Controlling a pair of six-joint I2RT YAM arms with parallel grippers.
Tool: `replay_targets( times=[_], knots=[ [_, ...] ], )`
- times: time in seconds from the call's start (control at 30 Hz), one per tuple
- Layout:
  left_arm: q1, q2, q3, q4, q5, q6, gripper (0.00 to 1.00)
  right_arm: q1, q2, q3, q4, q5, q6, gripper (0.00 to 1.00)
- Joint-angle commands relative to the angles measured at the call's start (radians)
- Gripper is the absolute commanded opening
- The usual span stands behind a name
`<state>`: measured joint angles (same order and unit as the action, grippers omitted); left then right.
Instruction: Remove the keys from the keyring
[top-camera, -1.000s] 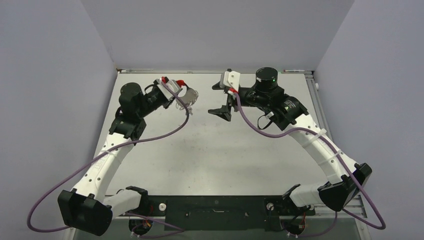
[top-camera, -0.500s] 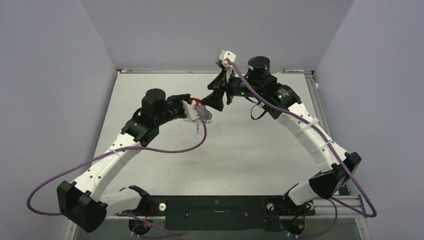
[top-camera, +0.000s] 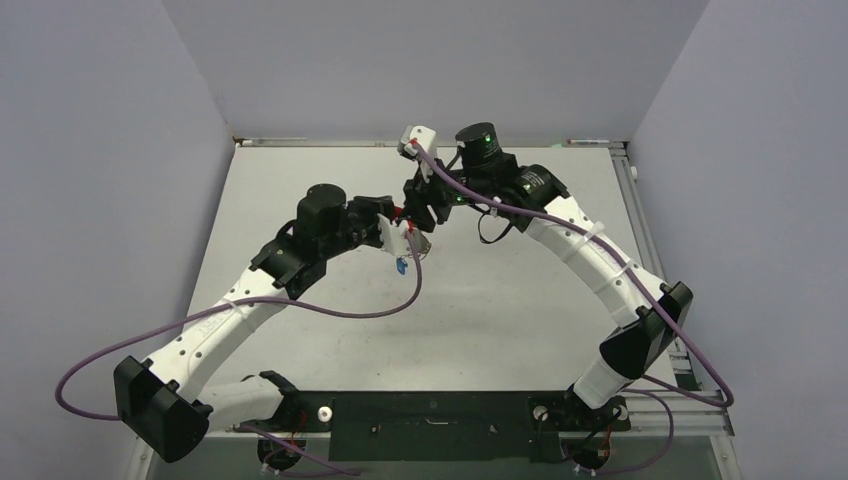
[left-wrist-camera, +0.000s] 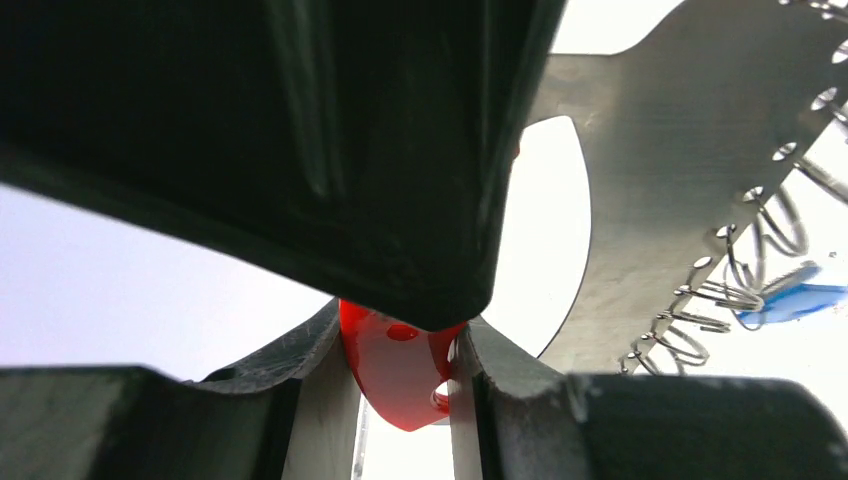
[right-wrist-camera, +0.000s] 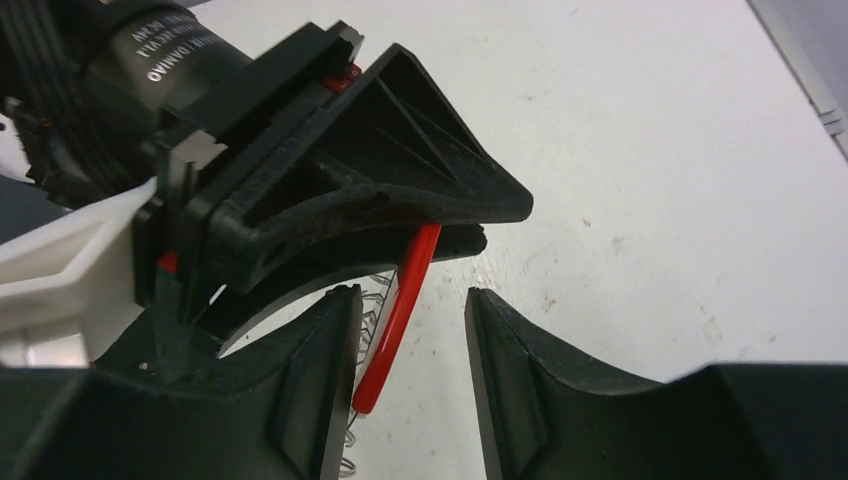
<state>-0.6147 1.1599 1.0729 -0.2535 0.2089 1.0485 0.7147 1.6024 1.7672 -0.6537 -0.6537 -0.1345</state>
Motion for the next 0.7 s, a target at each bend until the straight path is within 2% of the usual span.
replay_targets(
  times=[0.0, 0.1, 0.2, 0.3, 0.33, 0.43, 0.53, 0.67],
  knots=[
    [-0.016, -0.002, 0.055, 0.016, -0.012, 0.043, 0.11, 0.011, 0.013, 0.043, -0.053, 0.042, -0.046, 0.41],
    [-0.024, 0.001, 0.061, 0.013, -0.011, 0.044, 0.11, 0.013, 0.025, 0.051, -0.056, 0.038, -0.056, 0.30],
    [-0.028, 0.006, 0.065, 0.013, -0.010, 0.045, 0.12, 0.011, 0.042, 0.072, -0.066, 0.019, -0.054, 0.08],
    [-0.028, 0.005, 0.058, 0.035, -0.031, 0.010, 0.17, 0.007, 0.053, 0.096, -0.068, 0.033, -0.054, 0.05],
    [-0.028, 0.002, 0.054, 0.050, -0.040, -0.018, 0.23, 0.004, 0.052, 0.100, -0.058, 0.041, -0.049, 0.05],
    [-0.026, -0.004, 0.049, 0.061, -0.069, -0.078, 0.57, -0.015, 0.030, 0.083, 0.007, 0.046, -0.030, 0.05],
    [-0.023, -0.020, 0.044, 0.050, -0.075, -0.114, 0.71, -0.036, 0.006, 0.054, 0.074, 0.057, -0.015, 0.05],
    [-0.023, -0.040, 0.049, 0.053, -0.100, -0.149, 0.84, -0.069, 0.001, 0.050, 0.117, 0.083, 0.018, 0.05]
  ],
)
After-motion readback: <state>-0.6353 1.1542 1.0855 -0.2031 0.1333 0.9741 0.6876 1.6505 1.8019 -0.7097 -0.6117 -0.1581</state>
